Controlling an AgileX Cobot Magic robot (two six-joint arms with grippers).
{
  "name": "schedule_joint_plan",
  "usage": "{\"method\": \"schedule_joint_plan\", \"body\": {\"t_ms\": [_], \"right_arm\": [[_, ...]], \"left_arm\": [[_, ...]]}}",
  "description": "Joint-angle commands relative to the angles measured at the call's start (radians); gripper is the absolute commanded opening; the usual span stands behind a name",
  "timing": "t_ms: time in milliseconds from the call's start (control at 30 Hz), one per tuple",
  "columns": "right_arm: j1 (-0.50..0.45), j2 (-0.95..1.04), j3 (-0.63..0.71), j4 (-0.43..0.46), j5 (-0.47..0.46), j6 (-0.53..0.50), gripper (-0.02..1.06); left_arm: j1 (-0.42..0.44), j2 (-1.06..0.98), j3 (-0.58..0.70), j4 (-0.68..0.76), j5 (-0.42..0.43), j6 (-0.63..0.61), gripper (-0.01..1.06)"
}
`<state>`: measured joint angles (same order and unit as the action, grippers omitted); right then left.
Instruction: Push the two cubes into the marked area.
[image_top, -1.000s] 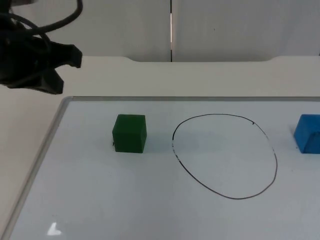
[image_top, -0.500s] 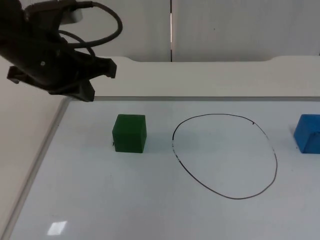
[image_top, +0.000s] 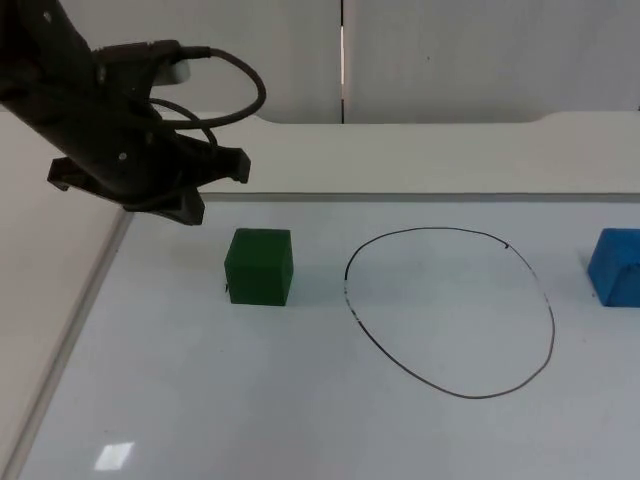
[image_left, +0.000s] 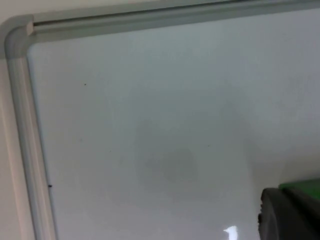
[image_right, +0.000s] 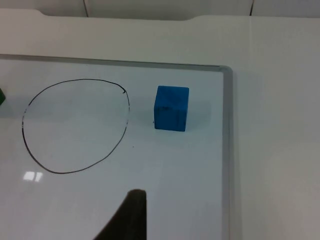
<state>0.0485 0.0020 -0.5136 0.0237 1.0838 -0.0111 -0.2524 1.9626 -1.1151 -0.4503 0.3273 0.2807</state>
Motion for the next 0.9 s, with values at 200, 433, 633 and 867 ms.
{"method": "schedule_joint_plan", "body": {"t_ms": [200,433,633,867], "right_arm": [[-0.004,-0.002,-0.001,-0.003,-0.005,-0.005,1.05],[-0.004,-0.002,-0.001,-0.003,-0.005,-0.005,1.05],[-0.004,-0.002,-0.001,-0.003,-0.005,-0.005,1.05],[-0.004,-0.002,-0.001,-0.003,-0.005,-0.005,1.05]], "left_arm": [[-0.003,0.032,-0.007,0.012,-0.048,-0.010,0.00],[0.015,0.057,-0.007,0.020,-0.073,-0.028,0.00],[0.020,0.083,-0.007,0.017,-0.064,-0.028,0.00],[0.014,0.083,-0.007,0.009,-0.012,-0.028,0.00]]}}
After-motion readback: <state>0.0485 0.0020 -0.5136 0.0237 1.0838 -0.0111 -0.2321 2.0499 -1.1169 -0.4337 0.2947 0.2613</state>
